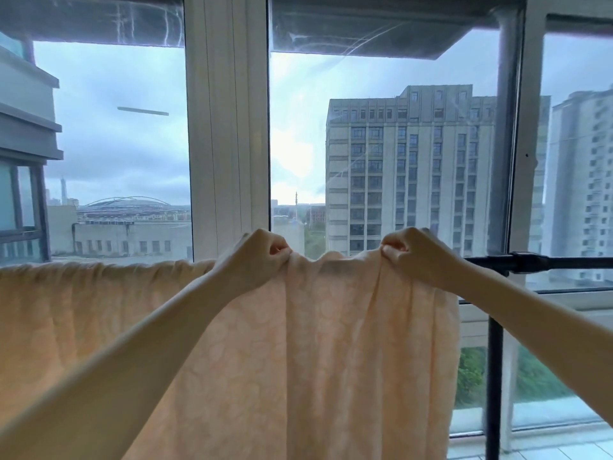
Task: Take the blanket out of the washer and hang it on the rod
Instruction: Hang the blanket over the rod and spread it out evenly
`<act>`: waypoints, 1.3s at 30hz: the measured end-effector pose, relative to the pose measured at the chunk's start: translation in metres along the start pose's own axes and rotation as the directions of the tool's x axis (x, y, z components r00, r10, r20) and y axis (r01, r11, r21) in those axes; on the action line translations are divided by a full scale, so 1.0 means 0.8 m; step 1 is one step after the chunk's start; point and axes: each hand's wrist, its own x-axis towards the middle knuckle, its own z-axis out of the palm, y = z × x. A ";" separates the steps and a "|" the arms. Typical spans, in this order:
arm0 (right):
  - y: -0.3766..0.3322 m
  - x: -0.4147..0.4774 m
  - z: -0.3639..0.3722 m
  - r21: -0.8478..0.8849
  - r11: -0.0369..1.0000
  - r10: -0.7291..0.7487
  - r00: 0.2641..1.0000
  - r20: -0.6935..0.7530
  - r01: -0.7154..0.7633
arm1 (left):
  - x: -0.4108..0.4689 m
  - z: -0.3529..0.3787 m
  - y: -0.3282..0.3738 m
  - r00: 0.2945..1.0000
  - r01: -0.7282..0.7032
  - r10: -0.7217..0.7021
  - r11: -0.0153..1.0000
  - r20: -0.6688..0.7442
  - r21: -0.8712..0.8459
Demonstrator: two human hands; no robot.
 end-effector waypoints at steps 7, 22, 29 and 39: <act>0.013 -0.012 -0.014 0.033 0.997 -0.068 0.997 0.035 0.067 | -0.017 0.019 0.047 0.996 -0.085 0.085 0.996 0.023 0.027; 0.106 -0.045 -0.035 -0.082 0.906 -0.417 0.909 -0.012 0.415 | -0.014 0.093 0.153 0.957 0.026 0.010 0.993 -0.289 0.118; 0.092 -0.042 -0.034 0.017 0.927 -0.373 0.923 -0.094 0.376 | -0.020 0.092 0.169 0.949 0.084 -0.059 0.994 -0.309 0.069; 0.091 -0.020 -0.041 0.173 0.946 -0.235 0.949 -0.212 0.273 | 0.005 0.085 0.189 0.886 0.140 -0.238 0.956 -0.398 -0.259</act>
